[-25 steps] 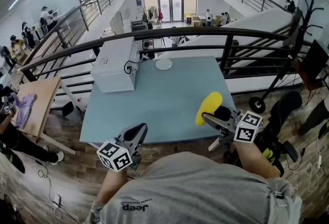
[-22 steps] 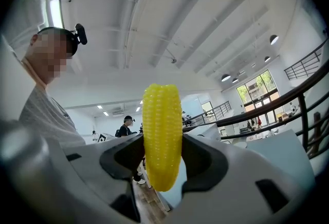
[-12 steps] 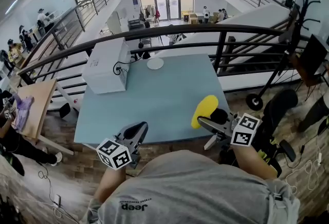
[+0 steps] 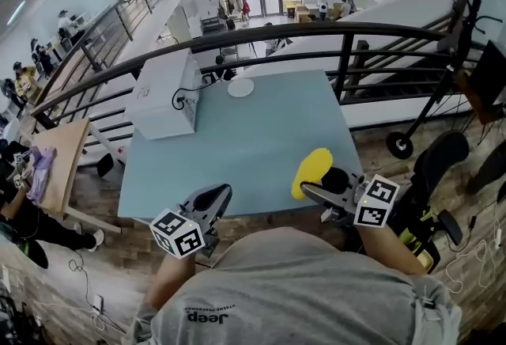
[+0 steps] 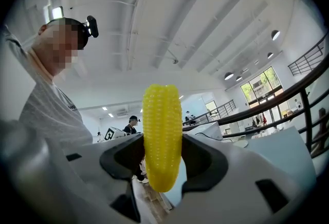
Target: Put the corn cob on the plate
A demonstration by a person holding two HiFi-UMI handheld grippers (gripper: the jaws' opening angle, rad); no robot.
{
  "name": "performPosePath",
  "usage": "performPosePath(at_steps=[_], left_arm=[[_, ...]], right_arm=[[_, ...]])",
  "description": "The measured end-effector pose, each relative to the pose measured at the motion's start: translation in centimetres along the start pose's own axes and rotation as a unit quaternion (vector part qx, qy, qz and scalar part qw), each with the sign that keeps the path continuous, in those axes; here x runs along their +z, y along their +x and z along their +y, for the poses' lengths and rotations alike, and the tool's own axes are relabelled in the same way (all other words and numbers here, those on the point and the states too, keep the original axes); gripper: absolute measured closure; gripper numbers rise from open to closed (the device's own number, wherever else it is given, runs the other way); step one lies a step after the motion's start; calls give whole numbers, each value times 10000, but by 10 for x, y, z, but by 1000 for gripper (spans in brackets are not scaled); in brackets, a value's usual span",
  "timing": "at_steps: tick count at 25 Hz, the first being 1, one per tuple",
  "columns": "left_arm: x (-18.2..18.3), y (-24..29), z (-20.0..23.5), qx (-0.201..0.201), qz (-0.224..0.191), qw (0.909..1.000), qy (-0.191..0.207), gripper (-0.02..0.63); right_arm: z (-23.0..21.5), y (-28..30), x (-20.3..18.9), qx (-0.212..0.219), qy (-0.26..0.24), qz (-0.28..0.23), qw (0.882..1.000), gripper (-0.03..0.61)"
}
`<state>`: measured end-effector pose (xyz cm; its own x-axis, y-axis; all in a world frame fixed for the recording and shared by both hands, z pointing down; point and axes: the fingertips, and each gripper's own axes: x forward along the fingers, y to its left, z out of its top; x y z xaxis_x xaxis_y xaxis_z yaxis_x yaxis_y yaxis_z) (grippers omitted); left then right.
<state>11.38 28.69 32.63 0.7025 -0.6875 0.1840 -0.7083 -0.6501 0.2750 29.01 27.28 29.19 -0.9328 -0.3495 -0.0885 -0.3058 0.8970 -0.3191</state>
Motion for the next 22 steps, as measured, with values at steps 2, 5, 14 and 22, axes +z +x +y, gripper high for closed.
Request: performPosePath(at_steps=[2, 5, 14, 22], left_arm=[[0, -1, 13, 3, -33, 10000, -64, 595], [1, -7, 40, -26, -100, 9998, -148, 594], [35, -29, 181, -271, -185, 9993, -180, 595], [66, -44, 312, -435, -145, 9989, -36, 595]], right_arm=[[-7, 12, -3, -40, 15, 41, 10000, 345], [-18, 37, -4, -111, 41, 79, 9999, 345], [-56, 167, 8, -443, 102, -17, 9990, 345], [-100, 299, 19, -667, 16, 149, 9977, 345]])
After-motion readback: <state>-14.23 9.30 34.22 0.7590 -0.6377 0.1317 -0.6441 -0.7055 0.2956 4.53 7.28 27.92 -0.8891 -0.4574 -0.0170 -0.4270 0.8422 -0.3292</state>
